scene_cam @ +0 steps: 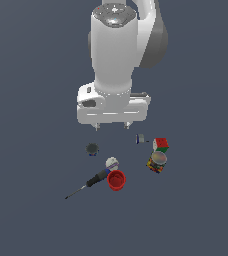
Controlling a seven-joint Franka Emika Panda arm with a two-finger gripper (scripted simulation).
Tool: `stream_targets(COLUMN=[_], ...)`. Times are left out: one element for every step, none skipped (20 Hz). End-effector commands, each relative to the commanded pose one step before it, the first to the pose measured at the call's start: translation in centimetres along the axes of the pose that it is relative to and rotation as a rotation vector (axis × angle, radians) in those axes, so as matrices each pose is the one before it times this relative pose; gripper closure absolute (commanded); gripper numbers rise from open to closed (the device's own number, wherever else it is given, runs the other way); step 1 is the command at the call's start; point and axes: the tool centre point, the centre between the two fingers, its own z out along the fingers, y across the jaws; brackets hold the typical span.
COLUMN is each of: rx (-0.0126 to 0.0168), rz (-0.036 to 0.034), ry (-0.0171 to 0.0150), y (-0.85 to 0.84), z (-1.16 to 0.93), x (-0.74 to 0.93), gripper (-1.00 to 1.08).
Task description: Pick up a designated object from a clutter of objects.
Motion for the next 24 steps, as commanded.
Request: stream_targets(rx=[0.00355, 0.00158, 0.00166, 0.0017, 0.00169, 0.00162, 0.00151, 0.00142, 0.00131, 0.00121, 0.00113, 0.00105, 0.00096, 0.00087, 0.00076, 0.0007, 0.00063, 0.00051, 0.00045, 0.00034, 0.00029, 0.00017, 0.00017, 0.0], rz=[-0.00981, -0.0044, -0.00459, -0.00467, -0.0046, -0.00439, -0.00409, -0.00383, -0.00354, -0.00327, -0.00303, -0.00282, -0.00259, -0.00233, -0.00205, -0.00189, -0.00171, -0.00137, -0.00121, -0.00092, -0.00079, -0.00046, -0.00046, 0.0], ry=[-0.00124, -0.00022, -0.00022, -0.00022, -0.00021, -0.00019, -0.00017, -0.00016, -0.00014, -0.00013, -0.00012, -0.00011, -0.0001, -0.00008, -0.00007, -0.00007, -0.00006, -0.00005, -0.00004, -0.00003, -0.00003, -0.00002, -0.00002, 0.0], y=[0.051, 0.026, 0.028, 0.03, 0.029, 0.025, 0.025, 0.022, 0.021, 0.02, 0.017, 0.013, 0.011, 0.01, 0.011, 0.006, 0.002, 0.007, 0.003, 0.006, 0.0, 0.006, -0.007, 0.006], z=[2.397, 1.085, 1.154, 1.199, 1.2, 1.154, 1.097, 1.039, 0.98, 0.919, 0.858, 0.797, 0.734, 0.671, 0.608, 0.545, 0.481, 0.417, 0.353, 0.289, 0.225, 0.16, 0.097, 0.032], x=[0.748, 0.31, 0.302, 0.283, 0.254, 0.216, 0.181, 0.149, 0.121, 0.096, 0.075, 0.057, 0.042, 0.029, 0.019, 0.011, 0.006, 0.001, -0.002, -0.004, -0.003, -0.004, -0.001, -0.002], gripper=[-0.92, -0.92, -0.92, -0.92, -0.92, -0.92, -0.92, -0.92, -0.92, -0.92, -0.92, -0.92, -0.92, -0.92, -0.92, -0.92, -0.92, -0.92, -0.92, -0.92, -0.92, -0.92, -0.92, -0.92])
